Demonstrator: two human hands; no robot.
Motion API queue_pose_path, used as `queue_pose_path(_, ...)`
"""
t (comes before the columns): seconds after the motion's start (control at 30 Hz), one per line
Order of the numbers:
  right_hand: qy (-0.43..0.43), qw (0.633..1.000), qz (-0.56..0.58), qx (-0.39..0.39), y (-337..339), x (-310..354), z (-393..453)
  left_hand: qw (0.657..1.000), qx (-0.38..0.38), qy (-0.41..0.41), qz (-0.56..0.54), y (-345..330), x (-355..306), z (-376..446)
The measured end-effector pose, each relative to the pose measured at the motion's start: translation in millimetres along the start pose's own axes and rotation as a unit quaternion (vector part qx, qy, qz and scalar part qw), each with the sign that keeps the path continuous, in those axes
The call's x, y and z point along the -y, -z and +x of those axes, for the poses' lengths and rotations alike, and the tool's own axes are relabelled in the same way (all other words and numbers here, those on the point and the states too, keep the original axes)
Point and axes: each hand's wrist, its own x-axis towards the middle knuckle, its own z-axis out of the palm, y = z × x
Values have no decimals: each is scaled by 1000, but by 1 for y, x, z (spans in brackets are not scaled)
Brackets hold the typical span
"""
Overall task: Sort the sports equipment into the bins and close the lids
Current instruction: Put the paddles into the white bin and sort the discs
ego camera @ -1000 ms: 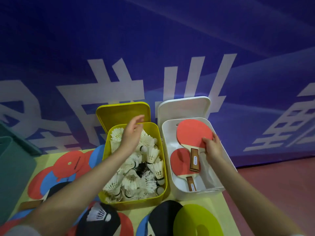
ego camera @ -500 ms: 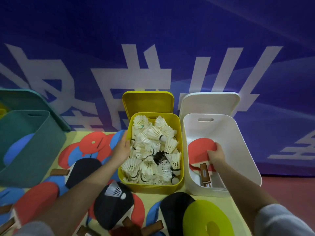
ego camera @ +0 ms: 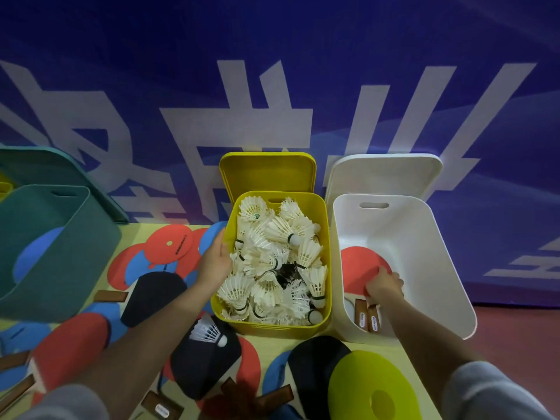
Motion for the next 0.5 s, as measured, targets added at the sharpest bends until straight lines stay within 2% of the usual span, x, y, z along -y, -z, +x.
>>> queue_pose_path(0.2, 24, 999, 10, -22, 17, 13, -19, 1000, -7, 1, -6, -1, 0, 1)
queue_pose_path(0.33, 126, 986, 97, -55, 49, 25, -56, 1000, -4, -3, -12, -1, -1, 0)
queue_pose_path(0.43, 187, 958, 175, -132, 58, 26, -104, 1000, 1, -4, -12, 0, -4, -2)
queue_pose_path(0.5, 222, 924, 232, -206, 53, 23, -143, 999, 23, 11, -29, 0, -3, -1)
